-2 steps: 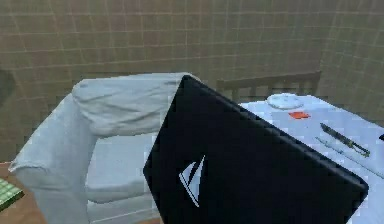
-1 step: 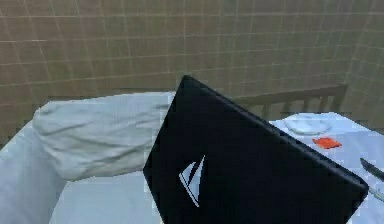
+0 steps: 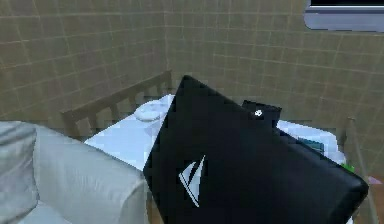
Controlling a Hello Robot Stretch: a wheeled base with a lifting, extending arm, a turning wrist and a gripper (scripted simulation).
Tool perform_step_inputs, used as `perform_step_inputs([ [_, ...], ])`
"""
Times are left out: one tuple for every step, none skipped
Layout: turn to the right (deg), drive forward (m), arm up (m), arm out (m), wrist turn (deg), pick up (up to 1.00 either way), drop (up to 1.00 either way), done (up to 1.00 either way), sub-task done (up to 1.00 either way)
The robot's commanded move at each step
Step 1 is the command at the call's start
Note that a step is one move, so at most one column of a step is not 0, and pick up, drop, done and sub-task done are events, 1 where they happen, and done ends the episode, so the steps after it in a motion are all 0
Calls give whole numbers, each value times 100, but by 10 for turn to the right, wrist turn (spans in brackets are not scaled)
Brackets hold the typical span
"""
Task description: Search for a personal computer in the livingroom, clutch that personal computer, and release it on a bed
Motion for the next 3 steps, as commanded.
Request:
perform_step_inputs([
  [120, 0, 0, 0, 0, 0, 0, 0, 0],
  [30, 0, 0, 0, 0, 0, 0, 0, 0],
  [0, 35, 0, 0, 0, 0, 0, 0, 0],
])
